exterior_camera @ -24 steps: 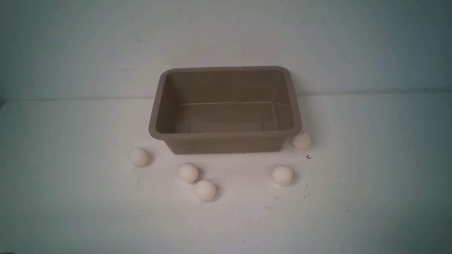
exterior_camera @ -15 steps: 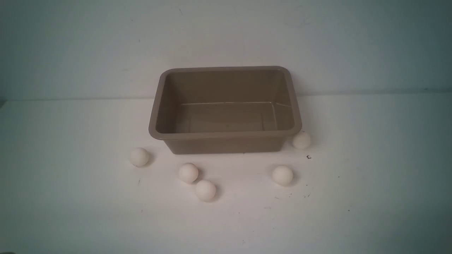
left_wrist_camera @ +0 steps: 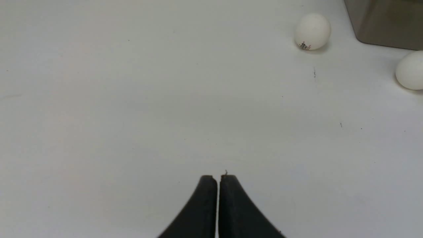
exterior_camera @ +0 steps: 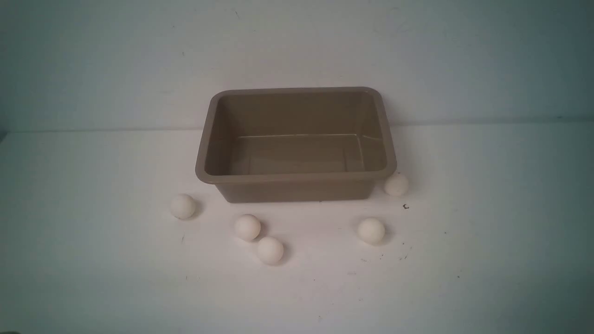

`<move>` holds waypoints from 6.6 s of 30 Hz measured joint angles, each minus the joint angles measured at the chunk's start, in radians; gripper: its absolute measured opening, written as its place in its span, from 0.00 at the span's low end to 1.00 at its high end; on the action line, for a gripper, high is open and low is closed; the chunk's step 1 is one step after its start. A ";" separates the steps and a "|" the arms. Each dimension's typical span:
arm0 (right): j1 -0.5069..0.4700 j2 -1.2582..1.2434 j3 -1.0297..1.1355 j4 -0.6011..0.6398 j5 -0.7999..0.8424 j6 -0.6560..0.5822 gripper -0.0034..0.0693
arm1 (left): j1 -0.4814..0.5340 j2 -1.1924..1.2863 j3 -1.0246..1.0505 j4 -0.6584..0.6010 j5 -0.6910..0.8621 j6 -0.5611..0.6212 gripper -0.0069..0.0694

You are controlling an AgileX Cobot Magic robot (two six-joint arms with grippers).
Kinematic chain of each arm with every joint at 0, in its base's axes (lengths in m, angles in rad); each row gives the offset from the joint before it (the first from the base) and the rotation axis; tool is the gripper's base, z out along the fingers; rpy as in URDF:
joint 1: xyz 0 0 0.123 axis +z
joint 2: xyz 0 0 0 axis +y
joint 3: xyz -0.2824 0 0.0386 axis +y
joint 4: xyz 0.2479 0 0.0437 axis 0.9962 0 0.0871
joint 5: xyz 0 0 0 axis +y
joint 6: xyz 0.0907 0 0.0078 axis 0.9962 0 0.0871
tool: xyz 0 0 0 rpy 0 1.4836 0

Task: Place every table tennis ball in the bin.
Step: Use the right arm to clamp the table tennis ball closest to it, then use the right arm to put the table tennis ball into the box

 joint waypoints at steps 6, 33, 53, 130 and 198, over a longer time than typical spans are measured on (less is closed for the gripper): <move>0.000 0.000 0.000 0.000 0.000 0.000 0.03 | 0.000 0.000 0.000 0.000 0.000 0.000 0.09; 0.000 0.000 0.004 0.707 -0.161 0.206 0.03 | -0.047 0.000 0.000 -0.775 -0.110 -0.337 0.09; 0.000 0.468 -0.519 0.666 0.228 -0.678 0.03 | -0.047 0.330 -0.608 -0.379 0.218 0.354 0.09; 0.231 2.023 -1.424 0.713 0.252 -1.466 0.78 | -0.047 0.948 -0.847 -0.322 0.407 0.877 0.09; 0.488 2.040 -1.746 0.311 0.237 -0.877 0.54 | -0.047 0.958 -0.847 -0.322 0.422 0.883 0.09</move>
